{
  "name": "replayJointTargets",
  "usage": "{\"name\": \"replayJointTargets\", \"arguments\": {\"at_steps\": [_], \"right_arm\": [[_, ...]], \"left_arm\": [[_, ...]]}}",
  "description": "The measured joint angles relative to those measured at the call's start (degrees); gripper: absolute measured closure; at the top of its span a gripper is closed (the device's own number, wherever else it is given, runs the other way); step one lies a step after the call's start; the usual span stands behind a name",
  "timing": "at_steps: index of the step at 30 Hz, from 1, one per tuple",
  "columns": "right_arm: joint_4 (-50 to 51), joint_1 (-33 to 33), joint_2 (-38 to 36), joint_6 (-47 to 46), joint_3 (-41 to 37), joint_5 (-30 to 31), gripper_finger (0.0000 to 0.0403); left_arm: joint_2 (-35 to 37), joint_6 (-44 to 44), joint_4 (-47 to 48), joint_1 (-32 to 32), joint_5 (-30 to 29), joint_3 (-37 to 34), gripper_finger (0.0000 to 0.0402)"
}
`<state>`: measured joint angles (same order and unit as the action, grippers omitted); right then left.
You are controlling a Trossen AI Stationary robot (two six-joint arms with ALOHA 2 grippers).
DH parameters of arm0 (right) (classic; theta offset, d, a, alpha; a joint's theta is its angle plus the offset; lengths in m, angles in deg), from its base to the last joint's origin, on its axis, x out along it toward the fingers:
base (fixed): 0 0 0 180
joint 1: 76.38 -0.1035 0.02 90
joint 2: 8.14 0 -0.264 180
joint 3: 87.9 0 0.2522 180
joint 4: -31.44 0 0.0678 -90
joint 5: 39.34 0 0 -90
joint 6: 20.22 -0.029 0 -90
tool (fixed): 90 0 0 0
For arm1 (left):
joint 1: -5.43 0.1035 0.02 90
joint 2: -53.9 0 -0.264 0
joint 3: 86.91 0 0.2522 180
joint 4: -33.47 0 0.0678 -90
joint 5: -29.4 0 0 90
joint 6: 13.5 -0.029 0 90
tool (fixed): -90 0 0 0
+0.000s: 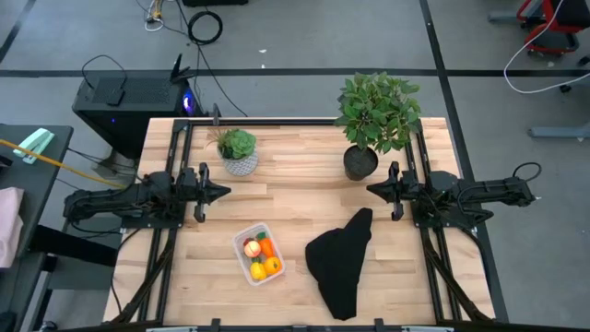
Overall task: Pick and placing Produce into tupperware
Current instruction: Return to home position
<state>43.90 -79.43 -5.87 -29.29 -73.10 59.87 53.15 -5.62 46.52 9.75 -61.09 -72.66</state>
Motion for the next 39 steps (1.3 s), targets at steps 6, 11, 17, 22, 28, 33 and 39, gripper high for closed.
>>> {"name": "replayJointTargets", "arguments": {"at_steps": [6, 11, 17, 22, 28, 33, 39], "right_arm": [[0.0, 0.0, 2.0, 0.2, 0.0, -0.2, 0.0403], [0.0, 0.0, 3.6, -0.2, 0.0, -0.2, 0.0399], [0.0, 0.0, 3.8, -0.1, 0.0, -0.2, 0.0391], [0.0, 0.0, 3.8, 0.1, 0.0, -0.2, 0.0391], [0.0, 0.0, 3.8, 0.2, 0.0, -0.2, 0.039], [0.0, 0.0, 3.8, 0.2, 0.0, -0.2, 0.0389], [0.0, 0.0, 3.8, 0.2, 0.0, -0.2, 0.0389]], "left_arm": [[0.0, -0.9, 0.1, 0.0, 0.1, 0.0, 0.0395], [0.0, -1.0, -0.1, 0.0, 0.0, 0.0, 0.0391], [0.0, -1.0, -2.2, 0.0, 0.4, -0.1, 0.0364], [0.0, -1.1, -3.3, 0.0, 0.3, -0.1, 0.0355], [0.0, -1.0, -3.6, 0.0, 0.1, -0.1, 0.0359], [0.0, -1.0, -3.7, 0.0, 0.0, -0.1, 0.0366], [0.0, -1.0, -3.8, 0.0, -0.1, -0.1, 0.0363]]}}
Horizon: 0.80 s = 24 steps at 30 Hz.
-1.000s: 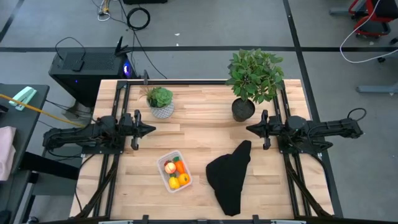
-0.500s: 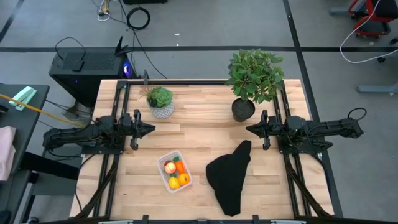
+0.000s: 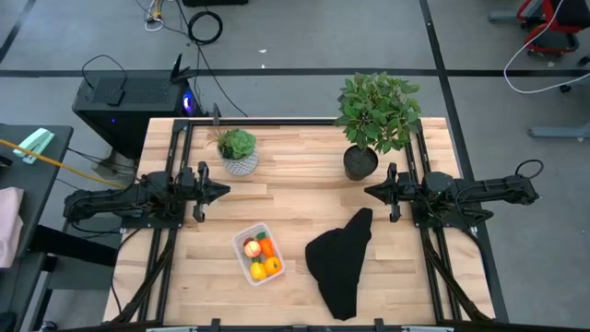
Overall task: Pick and placing Produce into tupperware
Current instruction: Return to home position
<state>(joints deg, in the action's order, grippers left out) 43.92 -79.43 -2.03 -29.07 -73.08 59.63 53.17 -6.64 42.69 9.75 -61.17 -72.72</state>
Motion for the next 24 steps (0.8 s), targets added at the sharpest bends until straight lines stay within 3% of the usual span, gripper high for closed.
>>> {"name": "replayJointTargets", "arguments": {"at_steps": [24], "right_arm": [[0.0, 0.0, 0.0, 0.0, 0.0, 0.0, 0.0389]], "left_arm": [[0.0, 0.0, -0.1, 0.0, 0.0, 0.0, 0.0363]]}}
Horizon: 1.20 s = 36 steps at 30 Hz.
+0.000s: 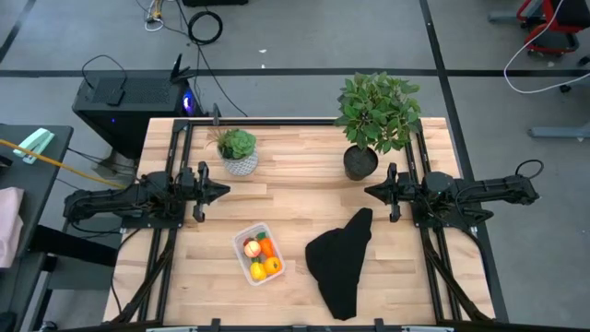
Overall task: Pick and placing Produce into tupperware
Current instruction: Return to home position
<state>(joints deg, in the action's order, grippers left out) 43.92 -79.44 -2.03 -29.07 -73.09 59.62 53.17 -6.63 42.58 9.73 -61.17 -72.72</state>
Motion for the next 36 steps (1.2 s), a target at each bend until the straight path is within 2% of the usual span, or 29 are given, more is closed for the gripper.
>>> {"name": "replayJointTargets", "arguments": {"at_steps": [13, 24, 36], "right_arm": [[0.0, 0.0, 0.0, 0.0, 0.0, 0.0, 0.0389], [0.0, 0.0, 0.0, 0.0, 0.0, 0.0, 0.0389], [0.0, 0.0, 0.0, 0.0, 0.0, 0.0, 0.0389]], "left_arm": [[0.0, 0.0, 0.0, 0.0, 0.0, 0.0, 0.0374], [0.0, 0.0, 0.0, 0.0, 0.0, 0.0, 0.0361], [0.0, 0.0, 0.0, 0.0, 0.0, 0.0, 0.0373]]}}
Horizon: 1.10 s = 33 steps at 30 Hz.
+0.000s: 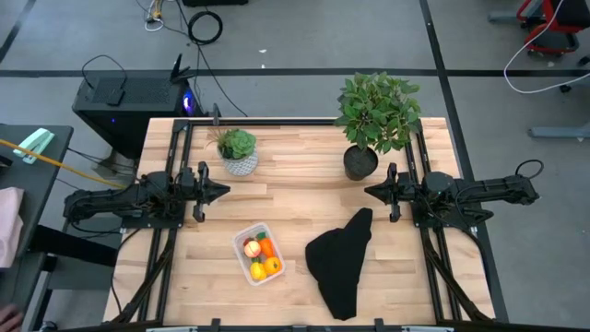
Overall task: Pick and placing Produce into tupperware
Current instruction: Return to home position
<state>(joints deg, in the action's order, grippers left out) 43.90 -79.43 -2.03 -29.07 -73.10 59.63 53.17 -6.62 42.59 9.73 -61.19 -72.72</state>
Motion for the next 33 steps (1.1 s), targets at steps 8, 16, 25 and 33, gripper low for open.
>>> {"name": "replayJointTargets", "arguments": {"at_steps": [8, 16, 25, 33], "right_arm": [[0.0, 0.0, 0.0, 0.0, 0.0, 0.0, 0.0389], [0.0, 0.0, 0.0, 0.0, 0.0, 0.0, 0.0389], [0.0, 0.0, 0.0, 0.0, 0.0, 0.0, 0.0389], [0.0, 0.0, 0.0, 0.0, 0.0, 0.0, 0.0389]], "left_arm": [[0.0, 0.0, 0.0, 0.0, 0.0, 0.0, 0.0361], [0.0, 0.0, 0.0, 0.0, 0.0, 0.0, 0.0371], [0.0, 0.0, 0.0, 0.0, 0.0, 0.0, 0.0366], [0.0, 0.0, 0.0, 0.0, 0.0, 0.0, 0.0364]]}}
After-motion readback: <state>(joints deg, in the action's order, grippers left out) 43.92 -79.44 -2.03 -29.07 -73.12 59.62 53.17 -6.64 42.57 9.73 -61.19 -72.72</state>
